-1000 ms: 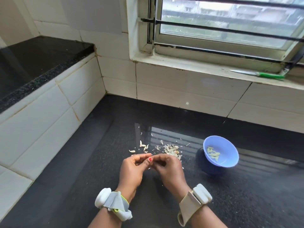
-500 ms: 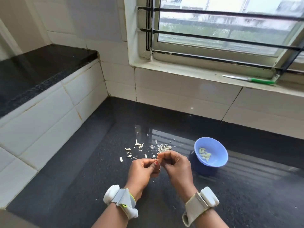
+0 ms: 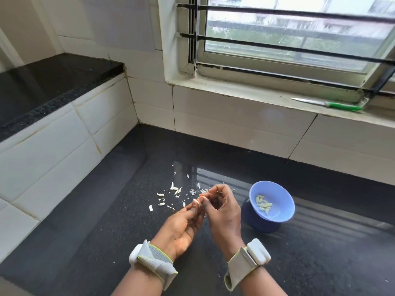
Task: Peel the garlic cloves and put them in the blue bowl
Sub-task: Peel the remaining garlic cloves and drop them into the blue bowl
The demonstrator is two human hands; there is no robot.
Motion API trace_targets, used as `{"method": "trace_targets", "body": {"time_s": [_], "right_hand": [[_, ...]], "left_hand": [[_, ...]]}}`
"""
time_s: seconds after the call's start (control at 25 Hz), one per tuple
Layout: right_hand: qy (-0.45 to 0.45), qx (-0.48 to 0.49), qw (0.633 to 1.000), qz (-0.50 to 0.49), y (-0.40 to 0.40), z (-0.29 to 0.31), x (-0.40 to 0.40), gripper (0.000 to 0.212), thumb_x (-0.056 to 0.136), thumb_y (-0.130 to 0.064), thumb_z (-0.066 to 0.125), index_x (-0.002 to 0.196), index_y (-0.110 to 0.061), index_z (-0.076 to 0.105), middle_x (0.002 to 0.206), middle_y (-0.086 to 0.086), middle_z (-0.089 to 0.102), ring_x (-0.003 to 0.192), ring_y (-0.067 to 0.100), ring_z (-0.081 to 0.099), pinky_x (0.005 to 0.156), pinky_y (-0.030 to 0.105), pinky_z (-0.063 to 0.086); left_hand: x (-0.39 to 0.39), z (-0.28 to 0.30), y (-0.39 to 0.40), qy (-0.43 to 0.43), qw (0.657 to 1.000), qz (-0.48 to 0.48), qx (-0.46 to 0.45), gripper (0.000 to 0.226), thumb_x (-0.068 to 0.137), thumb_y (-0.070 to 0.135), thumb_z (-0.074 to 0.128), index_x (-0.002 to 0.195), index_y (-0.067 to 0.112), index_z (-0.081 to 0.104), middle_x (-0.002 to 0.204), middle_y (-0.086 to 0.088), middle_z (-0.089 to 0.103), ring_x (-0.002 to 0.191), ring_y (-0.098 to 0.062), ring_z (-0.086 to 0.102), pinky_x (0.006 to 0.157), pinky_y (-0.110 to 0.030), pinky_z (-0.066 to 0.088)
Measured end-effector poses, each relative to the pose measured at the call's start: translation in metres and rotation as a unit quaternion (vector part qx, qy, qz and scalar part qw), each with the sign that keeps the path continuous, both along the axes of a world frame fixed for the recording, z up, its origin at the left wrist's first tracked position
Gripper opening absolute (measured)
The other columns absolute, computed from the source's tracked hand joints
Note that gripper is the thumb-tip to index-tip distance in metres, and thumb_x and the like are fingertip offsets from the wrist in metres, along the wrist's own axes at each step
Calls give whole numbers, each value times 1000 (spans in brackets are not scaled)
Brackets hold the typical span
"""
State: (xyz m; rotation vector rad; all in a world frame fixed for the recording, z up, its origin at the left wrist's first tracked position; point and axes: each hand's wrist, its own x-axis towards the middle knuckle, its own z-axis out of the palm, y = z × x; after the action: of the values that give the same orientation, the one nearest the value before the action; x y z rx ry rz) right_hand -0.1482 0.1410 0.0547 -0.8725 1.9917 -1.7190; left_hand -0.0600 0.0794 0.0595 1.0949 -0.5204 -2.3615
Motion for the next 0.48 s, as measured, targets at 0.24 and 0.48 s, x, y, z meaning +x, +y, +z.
{"method": "trace_targets", "body": {"time_s": [0.24,0.48], "right_hand": [[29,92,995,-39,-4,-21,-19,23,84,-5,70,83,-25,59,74,-8,67,71,1,62,63,11,45],[235,186,953,49,-6,-44,-22,33,80,4,65,89,-26,72,85,-13,69,81,8,57,70,4,33]], "left_hand": [[-2,-7,-14,-36,998,32,-51,16,92,0,51,103,3,63,71,-6,70,58,-9,65,55,-17,55],[-9,-12,-17,-75,990,48,-108,15,92,4,52,98,0,65,85,-9,67,62,-10,64,58,-17,55]]}}
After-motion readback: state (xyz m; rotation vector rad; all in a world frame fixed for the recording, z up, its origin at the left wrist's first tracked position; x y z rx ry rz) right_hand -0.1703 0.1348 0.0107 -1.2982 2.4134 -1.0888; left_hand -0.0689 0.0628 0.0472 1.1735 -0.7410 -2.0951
